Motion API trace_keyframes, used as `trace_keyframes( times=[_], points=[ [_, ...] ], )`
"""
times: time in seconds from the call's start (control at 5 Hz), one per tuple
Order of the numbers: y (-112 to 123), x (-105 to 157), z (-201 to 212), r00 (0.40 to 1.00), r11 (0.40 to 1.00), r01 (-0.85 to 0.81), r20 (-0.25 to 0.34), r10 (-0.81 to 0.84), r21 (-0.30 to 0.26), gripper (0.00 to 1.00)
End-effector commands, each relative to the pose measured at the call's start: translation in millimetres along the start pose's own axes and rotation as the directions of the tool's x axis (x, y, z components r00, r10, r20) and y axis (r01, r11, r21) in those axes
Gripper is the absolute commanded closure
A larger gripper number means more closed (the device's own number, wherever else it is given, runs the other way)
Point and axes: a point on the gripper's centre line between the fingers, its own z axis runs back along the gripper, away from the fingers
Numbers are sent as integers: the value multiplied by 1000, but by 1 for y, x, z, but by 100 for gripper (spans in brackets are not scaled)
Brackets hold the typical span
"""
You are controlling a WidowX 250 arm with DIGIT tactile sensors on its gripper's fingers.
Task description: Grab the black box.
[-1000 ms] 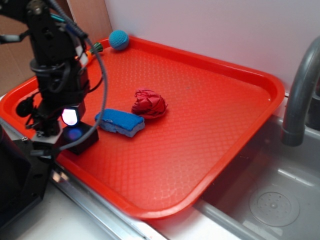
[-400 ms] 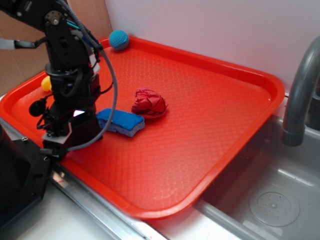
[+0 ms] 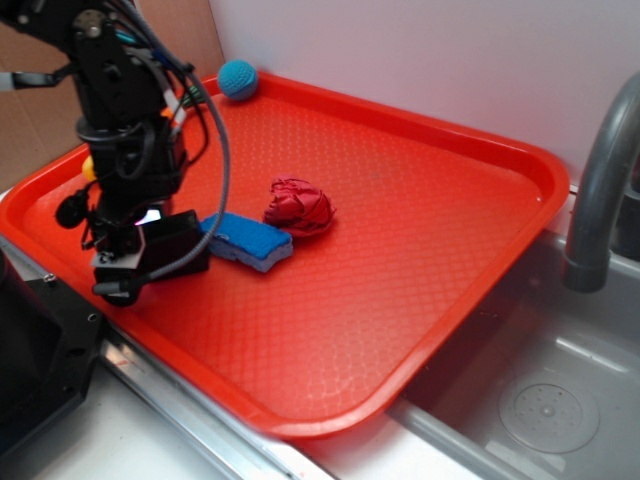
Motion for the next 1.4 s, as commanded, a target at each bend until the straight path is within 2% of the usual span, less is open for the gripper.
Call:
trace_keyframes(
  times=[0.0, 0.2, 0.4, 0.6, 0.8, 1.0, 1.2],
  points=[
    [-7, -13, 25, 977, 976, -214, -4, 215, 35, 100],
    [-4, -6, 38, 981, 982, -189, 46, 188, 27, 100],
    [-9, -1, 55, 986, 992, -121, 125, 115, 44, 0],
    [-7, 0, 62, 979, 989, -131, 163, 119, 64, 0],
    [-7, 5, 54, 973, 990, -135, 190, 127, 30, 0],
    [-9, 11, 38, 972, 986, -163, 172, 158, 16, 0],
    [-9, 16, 21, 968, 984, -171, 193, 160, 42, 0]
  ],
)
